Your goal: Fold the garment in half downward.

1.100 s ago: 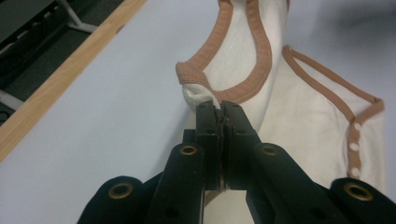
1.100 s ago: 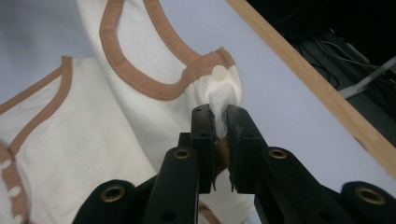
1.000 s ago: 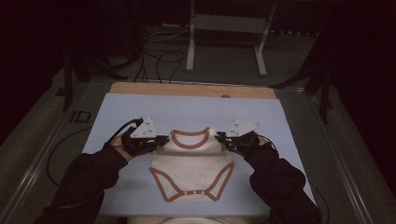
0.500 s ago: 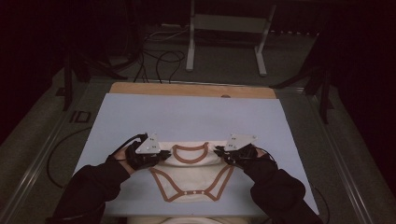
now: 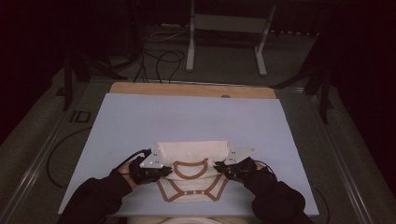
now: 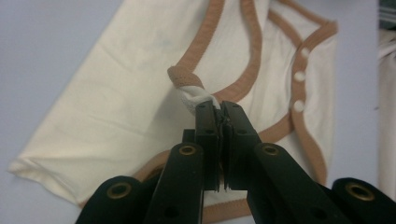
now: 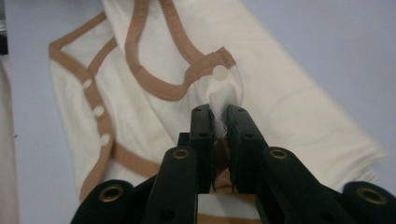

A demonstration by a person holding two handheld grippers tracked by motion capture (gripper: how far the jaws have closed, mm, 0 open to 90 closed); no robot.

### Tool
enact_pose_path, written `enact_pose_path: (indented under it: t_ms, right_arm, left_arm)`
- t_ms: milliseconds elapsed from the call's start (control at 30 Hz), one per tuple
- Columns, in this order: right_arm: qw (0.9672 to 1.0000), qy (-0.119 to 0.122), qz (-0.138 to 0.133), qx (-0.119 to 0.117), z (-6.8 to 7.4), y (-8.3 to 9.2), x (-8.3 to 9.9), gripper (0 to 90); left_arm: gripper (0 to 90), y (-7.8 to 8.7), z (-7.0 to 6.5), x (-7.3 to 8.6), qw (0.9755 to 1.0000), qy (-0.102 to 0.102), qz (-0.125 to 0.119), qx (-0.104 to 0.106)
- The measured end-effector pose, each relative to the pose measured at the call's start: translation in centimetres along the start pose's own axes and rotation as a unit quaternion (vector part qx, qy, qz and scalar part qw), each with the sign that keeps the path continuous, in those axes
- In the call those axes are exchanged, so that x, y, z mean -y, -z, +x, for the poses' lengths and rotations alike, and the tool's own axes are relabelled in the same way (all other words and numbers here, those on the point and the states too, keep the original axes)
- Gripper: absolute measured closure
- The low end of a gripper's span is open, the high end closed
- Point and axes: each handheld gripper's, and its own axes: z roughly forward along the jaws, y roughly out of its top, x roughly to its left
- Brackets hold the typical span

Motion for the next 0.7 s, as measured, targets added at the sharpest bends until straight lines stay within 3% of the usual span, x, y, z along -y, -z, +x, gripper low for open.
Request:
enact_pose_path:
  t_ms: [200,233,267,333,400,433,467,567,700]
  right_arm:
    - [0.9998,-0.010,0.015,-0.011,0.3,-0.7,0.9,81.6]
    - [0.9996,-0.018,0.017,-0.016,0.4,-0.7,1.0,81.5]
    - [0.9996,-0.011,0.019,-0.016,0.3,-0.8,1.2,81.1]
    - [0.9990,-0.027,0.027,-0.023,0.2,-1.0,1.5,76.9]
    - [0.9985,-0.038,0.028,-0.029,-0.1,-1.1,1.7,69.8]
    - [0.9986,-0.040,0.022,-0.026,-0.4,-1.0,1.5,63.3]
    - [0.9986,-0.038,0.019,-0.030,-0.6,-0.8,1.3,61.8]
    - [0.9991,-0.028,0.015,-0.030,-0.9,-0.6,0.8,60.0]
    - [0.9993,-0.024,0.018,-0.024,-1.9,-0.7,-0.3,60.2]
  left_arm:
    - [86.5,-0.4,-0.3,0.6,0.9999,0.009,-0.001,0.003]
    - [86.4,-0.5,-0.3,0.7,0.9999,0.016,-0.002,0.005]
    - [86.0,-0.6,-0.4,0.7,0.9998,0.021,0.001,0.004]
    - [84.5,-0.7,-0.3,0.8,0.9995,0.032,0.002,0.005]
    - [76.3,-0.7,0.0,0.8,0.9990,0.044,-0.003,0.007]
    - [65.0,-0.6,0.2,0.7,0.9984,0.056,-0.004,0.007]
    - [60.0,-0.4,0.5,0.6,0.9980,0.063,-0.004,0.007]
    - [52.7,0.1,1.1,0.1,0.9971,0.076,-0.004,0.005]
    - [45.1,0.2,1.2,-0.9,0.9973,0.073,-0.001,-0.001]
